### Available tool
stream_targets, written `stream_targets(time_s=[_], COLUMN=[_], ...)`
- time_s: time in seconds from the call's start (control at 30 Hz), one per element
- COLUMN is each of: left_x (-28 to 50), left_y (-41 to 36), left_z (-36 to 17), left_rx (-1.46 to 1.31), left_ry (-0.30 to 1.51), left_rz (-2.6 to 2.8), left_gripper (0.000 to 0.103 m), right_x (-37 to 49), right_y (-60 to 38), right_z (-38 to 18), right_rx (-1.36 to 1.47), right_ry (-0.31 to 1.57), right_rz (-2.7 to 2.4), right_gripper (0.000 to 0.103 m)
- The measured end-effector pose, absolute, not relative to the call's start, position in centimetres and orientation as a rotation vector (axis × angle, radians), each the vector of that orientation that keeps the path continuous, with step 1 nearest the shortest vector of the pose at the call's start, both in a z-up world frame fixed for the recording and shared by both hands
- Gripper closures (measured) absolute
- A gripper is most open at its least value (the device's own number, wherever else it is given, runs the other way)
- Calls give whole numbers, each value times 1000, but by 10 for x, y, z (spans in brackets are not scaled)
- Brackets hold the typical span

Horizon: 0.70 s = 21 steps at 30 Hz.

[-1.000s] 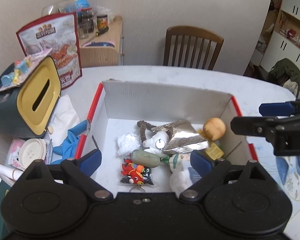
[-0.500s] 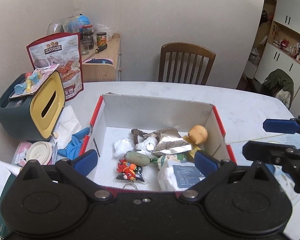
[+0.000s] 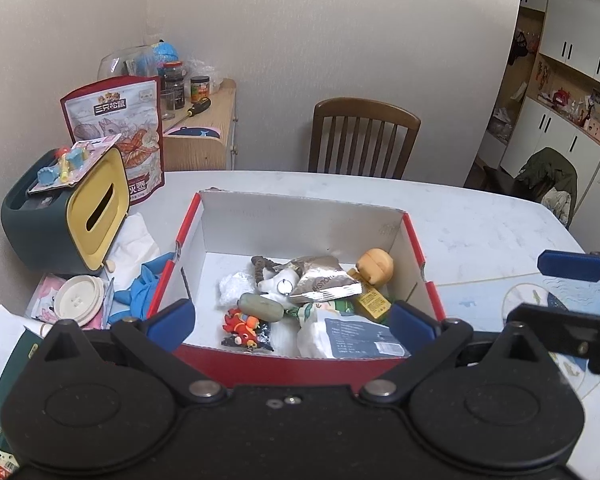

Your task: Organize objects

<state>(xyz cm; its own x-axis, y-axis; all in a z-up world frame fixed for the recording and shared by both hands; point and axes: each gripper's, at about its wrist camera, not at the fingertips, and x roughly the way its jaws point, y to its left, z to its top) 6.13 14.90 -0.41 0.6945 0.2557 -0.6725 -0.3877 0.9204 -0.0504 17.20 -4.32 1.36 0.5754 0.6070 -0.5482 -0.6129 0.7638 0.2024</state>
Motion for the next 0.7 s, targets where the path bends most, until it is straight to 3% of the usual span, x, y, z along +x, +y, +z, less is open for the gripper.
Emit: stream_targets(time_s=[0.7], left_x=[60], left_y=[134], left_z=[-3], left_rx=[-138], left_ry=[694], left_rz=[351], left_gripper=[0], right_x=[150], right_y=[-57], right_z=[7], right_rx=[-6], right_ry=[632], right_rz=[675], right_gripper=[2])
